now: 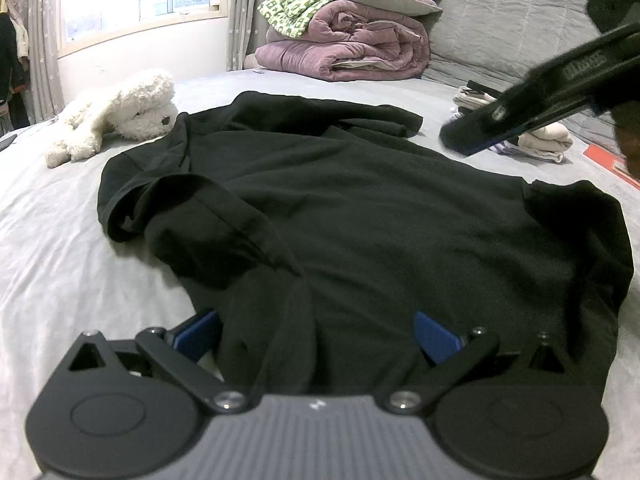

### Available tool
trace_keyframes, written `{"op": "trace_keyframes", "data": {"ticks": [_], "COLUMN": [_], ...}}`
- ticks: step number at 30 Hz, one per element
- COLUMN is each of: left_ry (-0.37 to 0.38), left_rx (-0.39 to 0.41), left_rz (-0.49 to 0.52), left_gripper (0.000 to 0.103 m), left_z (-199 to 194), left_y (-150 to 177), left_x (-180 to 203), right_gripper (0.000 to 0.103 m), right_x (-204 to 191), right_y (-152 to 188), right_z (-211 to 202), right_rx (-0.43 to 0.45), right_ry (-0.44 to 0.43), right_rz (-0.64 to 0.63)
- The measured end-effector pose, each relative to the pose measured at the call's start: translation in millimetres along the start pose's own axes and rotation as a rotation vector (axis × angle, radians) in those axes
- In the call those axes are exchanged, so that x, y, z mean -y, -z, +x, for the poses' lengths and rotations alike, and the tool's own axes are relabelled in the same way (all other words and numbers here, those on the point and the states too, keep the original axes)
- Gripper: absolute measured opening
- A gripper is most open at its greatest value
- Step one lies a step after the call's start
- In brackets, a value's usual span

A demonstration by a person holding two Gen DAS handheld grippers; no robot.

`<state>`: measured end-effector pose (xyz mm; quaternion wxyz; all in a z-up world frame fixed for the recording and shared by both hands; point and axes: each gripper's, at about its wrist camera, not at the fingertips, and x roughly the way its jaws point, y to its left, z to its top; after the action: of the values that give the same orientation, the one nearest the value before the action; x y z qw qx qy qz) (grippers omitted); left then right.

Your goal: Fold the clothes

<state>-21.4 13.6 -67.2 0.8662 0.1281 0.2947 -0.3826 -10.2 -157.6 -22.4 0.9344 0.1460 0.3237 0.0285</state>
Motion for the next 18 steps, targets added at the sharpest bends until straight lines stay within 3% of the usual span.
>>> {"op": "trace_keyframes", "data": {"ticks": [2, 10, 14, 18], "left_ry": [0.0, 0.0, 0.007, 0.001], "left_rx": [0.0, 0.001, 0.006, 0.005], "left_rz": [0.0, 0.0, -0.002, 0.004], "left_gripper": [0.103, 0.103, 0.103, 0.103], "left_z": [0, 1, 1, -1], "left_y": [0, 0, 1, 1], "left_x": [0, -1, -2, 0], "right_gripper": [0.074, 0.08, 0.094, 0.098], "right_x": [-5, -18, -12, 1], "right_y": [1, 12, 21, 22], "right_z": [-11, -38, -42, -38], "right_rx": [0.035, 0.091, 0.089, 0.073], "right_ry": [0.018, 0.05, 0.056, 0.191], "right_rz": [-0.002, 0.007, 0.046, 0.058]}}
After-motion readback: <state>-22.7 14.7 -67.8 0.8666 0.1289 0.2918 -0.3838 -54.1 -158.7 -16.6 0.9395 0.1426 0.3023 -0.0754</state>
